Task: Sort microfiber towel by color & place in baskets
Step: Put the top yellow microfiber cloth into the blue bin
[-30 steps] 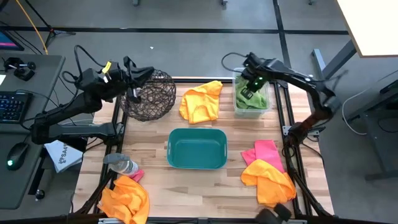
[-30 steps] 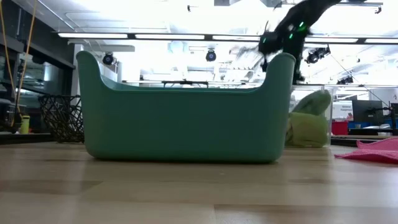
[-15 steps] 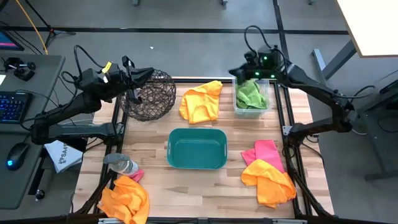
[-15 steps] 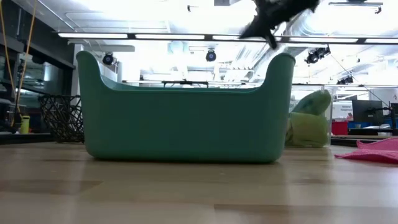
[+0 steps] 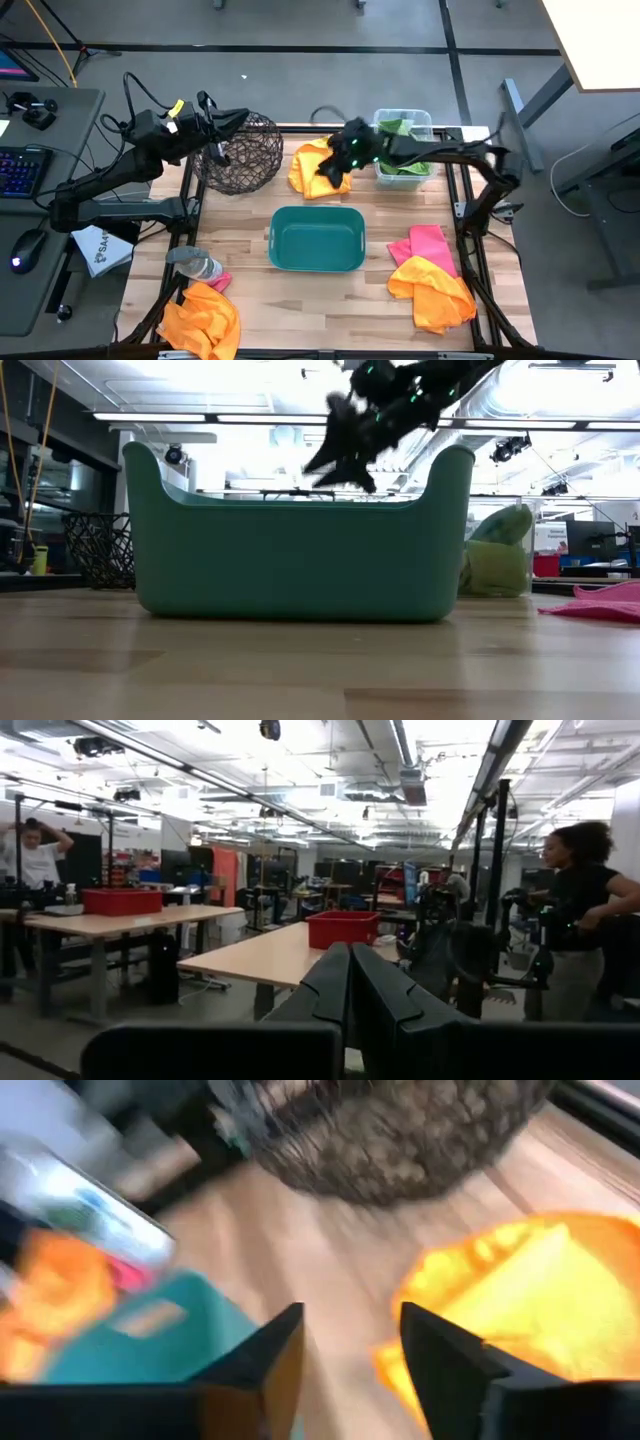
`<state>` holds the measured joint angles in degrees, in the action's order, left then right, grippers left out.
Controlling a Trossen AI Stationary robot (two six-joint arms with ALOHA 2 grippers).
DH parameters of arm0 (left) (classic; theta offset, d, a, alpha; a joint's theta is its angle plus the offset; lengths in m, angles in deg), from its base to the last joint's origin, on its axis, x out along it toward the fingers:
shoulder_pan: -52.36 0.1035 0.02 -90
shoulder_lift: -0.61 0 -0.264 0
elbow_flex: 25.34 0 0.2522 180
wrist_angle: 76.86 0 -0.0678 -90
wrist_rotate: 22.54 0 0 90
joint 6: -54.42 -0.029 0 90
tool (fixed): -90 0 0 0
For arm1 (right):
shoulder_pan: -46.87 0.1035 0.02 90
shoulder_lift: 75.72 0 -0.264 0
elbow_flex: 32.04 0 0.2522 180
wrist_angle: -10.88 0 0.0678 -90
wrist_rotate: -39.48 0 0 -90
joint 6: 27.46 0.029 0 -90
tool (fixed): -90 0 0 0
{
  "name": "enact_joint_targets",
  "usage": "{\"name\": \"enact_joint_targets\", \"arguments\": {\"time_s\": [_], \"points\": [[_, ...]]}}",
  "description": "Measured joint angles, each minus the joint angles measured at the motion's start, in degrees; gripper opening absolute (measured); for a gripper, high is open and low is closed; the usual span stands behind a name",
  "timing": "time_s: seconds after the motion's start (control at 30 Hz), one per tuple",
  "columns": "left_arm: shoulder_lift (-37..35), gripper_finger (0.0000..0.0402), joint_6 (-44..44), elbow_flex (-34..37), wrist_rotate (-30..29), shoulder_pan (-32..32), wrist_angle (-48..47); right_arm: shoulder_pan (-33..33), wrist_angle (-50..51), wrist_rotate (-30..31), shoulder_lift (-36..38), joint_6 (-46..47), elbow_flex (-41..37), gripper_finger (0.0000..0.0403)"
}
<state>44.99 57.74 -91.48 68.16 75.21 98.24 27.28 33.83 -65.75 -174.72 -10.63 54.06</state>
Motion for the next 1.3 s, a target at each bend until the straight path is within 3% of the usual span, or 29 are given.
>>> {"name": "enact_joint_targets", "arguments": {"time_s": [0.1, 0.23, 0.53, 0.77, 0.83, 0.9, 1.03, 1.17, 1.3], "points": [[0.0, 0.0005, 1.0, 0.0, -0.2, 0.0, 0.0, 0.2, 2.4, 4.4, -3.7, -3.4, 0.0, 0.0206], [0.0, 0.0006, 1.8, 0.0, -0.4, 0.0, 0.1, 0.0, 6.5, 6.8, -7.3, -7.2, 0.0, 0.0227], [0.0, 0.0006, 4.0, 0.0, -2.7, 0.0, 0.1, 0.2, 8.5, 17.0, -13.6, -11.3, 0.0, 0.0229], [0.0, 0.0006, 4.0, 0.0, -4.8, 0.0, 0.3, 0.1, 7.7, 16.6, -18.1, -12.9, 0.2, 0.0227], [0.0, 0.0006, 4.0, 0.0, -5.3, 0.0, 0.5, 0.0, 7.3, 14.7, -18.6, -13.6, 0.3, 0.0214], [0.0, 0.0006, 4.0, 0.0, -5.8, 0.0, 0.5, 0.0, 7.5, 14.1, -18.6, -14.3, 0.3, 0.0176], [-0.1, 0.0006, 3.1, 0.0, -7.4, 0.0, 1.5, -0.5, 9.6, 12.2, -16.4, -16.2, -0.1, 0.0032], [-0.2, 0.0006, -0.2, 0.0, -8.1, 0.0, 2.3, -2.3, 9.5, 10.4, -9.8, -15.8, -0.3, 0.0012], [-0.1, 0.0006, -3.2, 0.0, -10.9, 0.0, 2.2, -4.0, 4.2, 4.3, 0.2, -15.1, -0.1, 0.0006]]}}
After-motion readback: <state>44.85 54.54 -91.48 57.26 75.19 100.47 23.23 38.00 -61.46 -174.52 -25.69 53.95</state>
